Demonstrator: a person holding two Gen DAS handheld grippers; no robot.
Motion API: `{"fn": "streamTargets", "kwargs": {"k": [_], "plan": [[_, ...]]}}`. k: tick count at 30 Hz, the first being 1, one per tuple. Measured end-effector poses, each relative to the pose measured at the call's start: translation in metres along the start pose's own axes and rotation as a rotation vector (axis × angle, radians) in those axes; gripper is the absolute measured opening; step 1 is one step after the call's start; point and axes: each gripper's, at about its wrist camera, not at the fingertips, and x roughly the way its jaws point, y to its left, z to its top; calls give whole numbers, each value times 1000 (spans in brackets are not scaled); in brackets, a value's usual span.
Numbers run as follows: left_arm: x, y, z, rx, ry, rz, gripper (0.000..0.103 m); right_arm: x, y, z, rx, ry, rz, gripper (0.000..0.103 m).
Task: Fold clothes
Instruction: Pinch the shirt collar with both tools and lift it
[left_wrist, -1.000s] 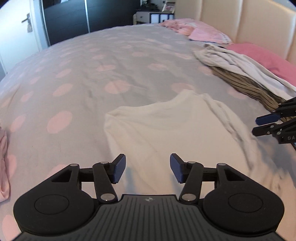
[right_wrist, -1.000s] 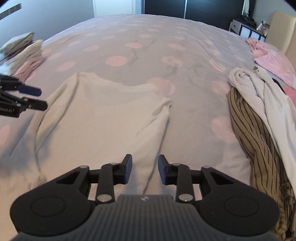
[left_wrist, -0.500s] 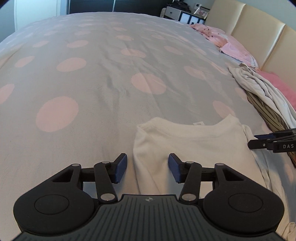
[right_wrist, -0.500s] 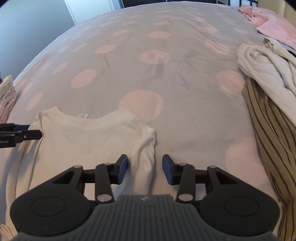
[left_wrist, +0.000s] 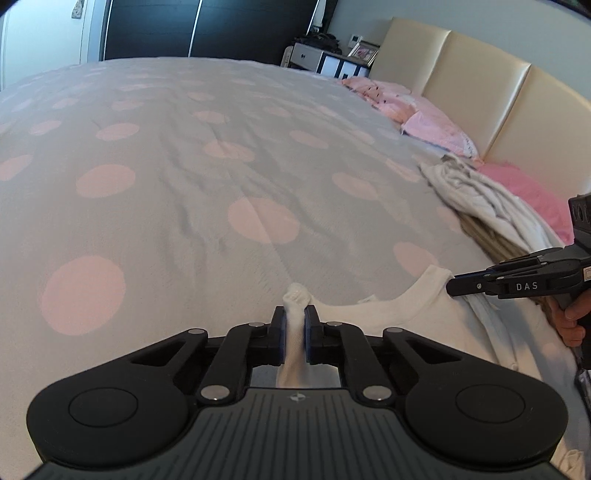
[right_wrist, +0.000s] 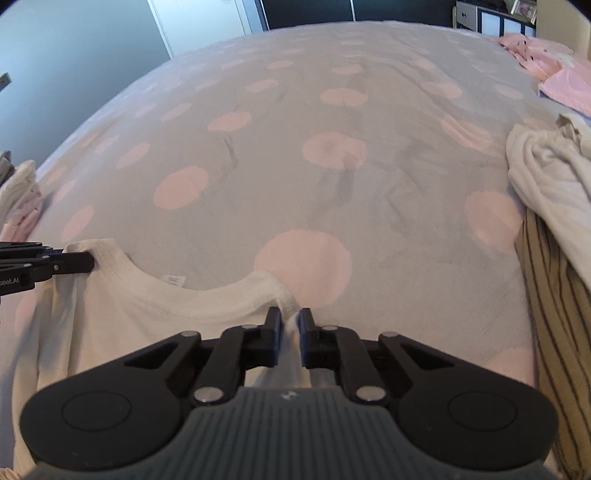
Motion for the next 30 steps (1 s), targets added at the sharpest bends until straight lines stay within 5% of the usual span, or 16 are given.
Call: {"fn": "streamTargets", "kwargs": {"k": [9, 19, 30], "plan": [[-83, -19, 6, 1, -127, -72, 6, -112, 14, -4, -15, -158, 72, 11], [-203, -72, -41, 79, -245, -173, 6, -239, 45, -87, -79, -323, 179, 9], [-266, -120, -116, 243, -153, -198, 6, -311, 73, -207, -256, -342, 247, 9]]}}
